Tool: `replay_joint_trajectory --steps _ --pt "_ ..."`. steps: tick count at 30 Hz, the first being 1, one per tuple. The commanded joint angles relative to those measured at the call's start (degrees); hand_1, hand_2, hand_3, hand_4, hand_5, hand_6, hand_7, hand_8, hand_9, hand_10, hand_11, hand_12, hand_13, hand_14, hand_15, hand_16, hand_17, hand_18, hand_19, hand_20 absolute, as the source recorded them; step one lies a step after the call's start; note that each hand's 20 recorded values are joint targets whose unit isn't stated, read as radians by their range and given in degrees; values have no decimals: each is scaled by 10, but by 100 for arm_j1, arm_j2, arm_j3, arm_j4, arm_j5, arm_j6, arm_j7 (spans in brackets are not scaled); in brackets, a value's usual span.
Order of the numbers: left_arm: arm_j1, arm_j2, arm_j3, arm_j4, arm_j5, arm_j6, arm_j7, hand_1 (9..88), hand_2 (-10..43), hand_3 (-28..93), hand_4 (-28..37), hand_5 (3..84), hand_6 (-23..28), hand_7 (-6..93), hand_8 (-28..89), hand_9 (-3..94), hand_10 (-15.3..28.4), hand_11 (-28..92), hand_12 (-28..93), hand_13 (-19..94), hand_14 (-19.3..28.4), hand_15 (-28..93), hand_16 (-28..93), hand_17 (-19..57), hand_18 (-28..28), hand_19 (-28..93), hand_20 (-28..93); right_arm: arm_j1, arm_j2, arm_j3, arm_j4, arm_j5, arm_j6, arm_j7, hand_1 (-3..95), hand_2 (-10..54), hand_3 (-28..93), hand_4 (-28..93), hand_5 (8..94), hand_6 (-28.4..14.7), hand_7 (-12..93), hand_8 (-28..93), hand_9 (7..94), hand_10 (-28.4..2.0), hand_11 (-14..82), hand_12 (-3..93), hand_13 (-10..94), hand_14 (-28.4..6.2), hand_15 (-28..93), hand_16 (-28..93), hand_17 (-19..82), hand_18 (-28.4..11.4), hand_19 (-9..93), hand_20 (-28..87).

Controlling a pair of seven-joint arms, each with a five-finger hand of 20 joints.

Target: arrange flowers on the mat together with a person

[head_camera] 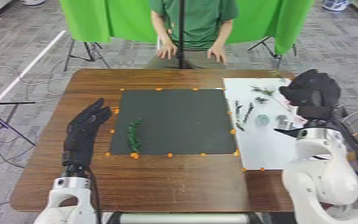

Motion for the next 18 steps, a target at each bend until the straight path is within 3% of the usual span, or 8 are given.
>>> replay_joint_trajectory --steps 1,2,4,11,18 --pt "52 51 37 28 -24 91 -73 303 -95 639 -165 435 24 133 -65 430 121 159 131 339 159 131 33 27 116 34 174 13 -1049 -1145 45 -80 -129 -268 582 -95 622 -225 879 16 250 108 937 -93 318 346 741 -115 782 380 337 -225 753 525" --pt "92 87 38 -6 -40 143 -81 303 -95 639 -165 435 24 133 -65 430 121 159 131 340 159 130 32 27 116 34 174 47 -1128 -1269 77 -19 -276 -302 581 -95 624 -223 878 14 252 108 937 -93 323 346 740 -115 785 381 336 -225 753 526" --pt "69 149 50 6 -42 145 -102 303 -95 640 -165 435 24 133 -65 430 121 159 131 339 159 130 32 27 116 34 174 70 -1218 -1449 141 8 -335 -315 580 -95 627 -219 879 13 255 105 937 -94 331 343 739 -116 793 382 336 -226 755 527" --pt "123 150 66 -36 -21 182 -136 303 -95 640 -165 434 24 132 -65 429 121 159 131 337 159 132 34 19 123 42 177 105 -1397 -1964 362 604 -826 -261 575 -95 634 -212 880 9 262 96 937 -99 349 333 738 -122 809 385 336 -231 763 531" --pt "163 219 75 -76 -22 261 -144 302 -95 639 -164 433 24 132 -65 429 121 159 132 334 159 133 36 15 126 45 176 274 -1471 -2310 827 1043 -973 -57 573 -95 644 -205 887 5 264 74 930 -108 394 323 733 -130 834 397 332 -235 767 536"
